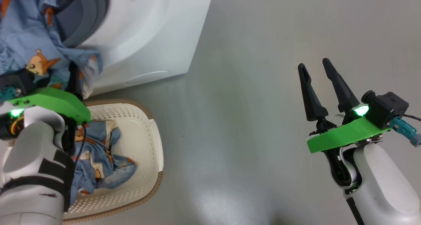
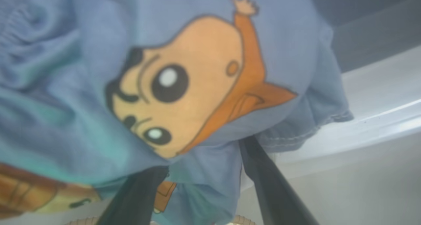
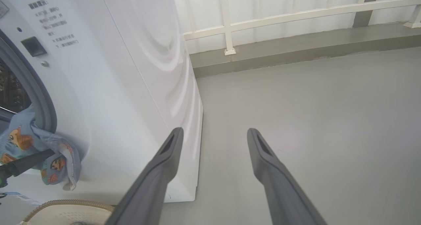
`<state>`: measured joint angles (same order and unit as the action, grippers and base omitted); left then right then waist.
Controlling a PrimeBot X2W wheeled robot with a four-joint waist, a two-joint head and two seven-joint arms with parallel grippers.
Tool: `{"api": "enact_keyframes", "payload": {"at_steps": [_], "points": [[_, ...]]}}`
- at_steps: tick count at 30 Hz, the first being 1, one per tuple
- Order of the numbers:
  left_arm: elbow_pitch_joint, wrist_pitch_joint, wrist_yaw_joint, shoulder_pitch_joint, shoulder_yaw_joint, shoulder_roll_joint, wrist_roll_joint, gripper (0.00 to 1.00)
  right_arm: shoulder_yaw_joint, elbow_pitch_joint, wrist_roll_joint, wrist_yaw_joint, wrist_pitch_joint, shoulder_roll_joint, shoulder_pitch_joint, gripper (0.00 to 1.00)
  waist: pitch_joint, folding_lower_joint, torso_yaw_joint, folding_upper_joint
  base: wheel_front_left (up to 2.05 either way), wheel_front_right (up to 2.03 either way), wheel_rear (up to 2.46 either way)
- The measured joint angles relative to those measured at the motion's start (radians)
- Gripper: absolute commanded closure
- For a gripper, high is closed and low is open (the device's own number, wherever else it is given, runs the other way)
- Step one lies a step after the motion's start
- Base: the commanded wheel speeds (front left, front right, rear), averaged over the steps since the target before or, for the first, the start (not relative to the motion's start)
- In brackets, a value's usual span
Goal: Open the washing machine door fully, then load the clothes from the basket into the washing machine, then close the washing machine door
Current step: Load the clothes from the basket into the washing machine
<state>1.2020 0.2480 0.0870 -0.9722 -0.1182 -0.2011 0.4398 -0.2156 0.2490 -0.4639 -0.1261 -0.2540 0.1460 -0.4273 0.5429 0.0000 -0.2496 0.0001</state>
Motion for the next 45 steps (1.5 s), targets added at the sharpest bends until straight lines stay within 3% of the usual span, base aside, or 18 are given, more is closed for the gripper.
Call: {"api": "enact_keyframes", "payload": {"at_steps": [4,5,6,7,8,18,34,41,45], "points": [[0.0,0.0,-0.009,-0.002,0.01,0.0,0.001,0.0,0.001,0.0,0.0,0.0,0.0,-0.007,0.0,0.0,0.008,0.0,-0.008,0.0,0.0,0.0,0.0],[-0.003,-0.001,-0.009,-0.001,0.013,0.0,0.001,0.22,0.001,0.001,0.002,0.0,0.0,-0.009,0.0,0.0,0.008,0.0,-0.008,0.0,0.0,0.0,0.0],[-0.005,-0.002,-0.01,0.0,0.016,0.0,0.001,0.59,0.001,0.001,0.002,0.0,0.0,-0.011,0.0,0.0,0.008,0.0,-0.008,0.0,0.0,0.0,0.0],[-0.009,-0.002,-0.01,0.002,0.017,0.0,0.0,0.59,0.001,0.001,0.002,0.0,0.0,-0.012,0.0,0.0,0.006,0.0,-0.008,0.0,0.0,0.0,0.0],[-0.016,-0.002,-0.01,0.006,0.018,0.0,-0.001,1.0,0.002,0.001,0.002,0.0,0.0,-0.013,0.0,0.0,0.005,0.0,-0.008,0.0,0.0,0.0,0.0],[-0.068,0.0,0.015,0.047,0.018,0.01,-0.012,1.0,0.005,0.005,0.003,0.0,0.0,-0.012,0.001,0.0,-0.033,0.0,0.018,0.0,0.0,0.0,0.0],[-0.328,0.003,0.02,0.114,0.035,0.028,-0.074,1.0,-0.005,0.011,0.003,0.0,0.0,-0.003,0.004,0.0,-0.07,0.0,0.095,0.0,0.0,0.0,0.0],[-0.281,-0.018,0.025,-0.027,0.034,-0.014,-0.082,1.0,-0.005,0.006,0.001,0.0,0.0,-0.004,0.003,0.0,-0.034,0.0,0.086,0.0,0.0,0.0,0.0],[-0.218,-0.057,0.002,-0.156,0.032,-0.061,-0.1,1.0,-0.009,-0.001,0.0,0.0,0.0,-0.024,-0.002,0.0,0.004,0.0,0.059,0.0,0.0,0.0,0.0]]}}
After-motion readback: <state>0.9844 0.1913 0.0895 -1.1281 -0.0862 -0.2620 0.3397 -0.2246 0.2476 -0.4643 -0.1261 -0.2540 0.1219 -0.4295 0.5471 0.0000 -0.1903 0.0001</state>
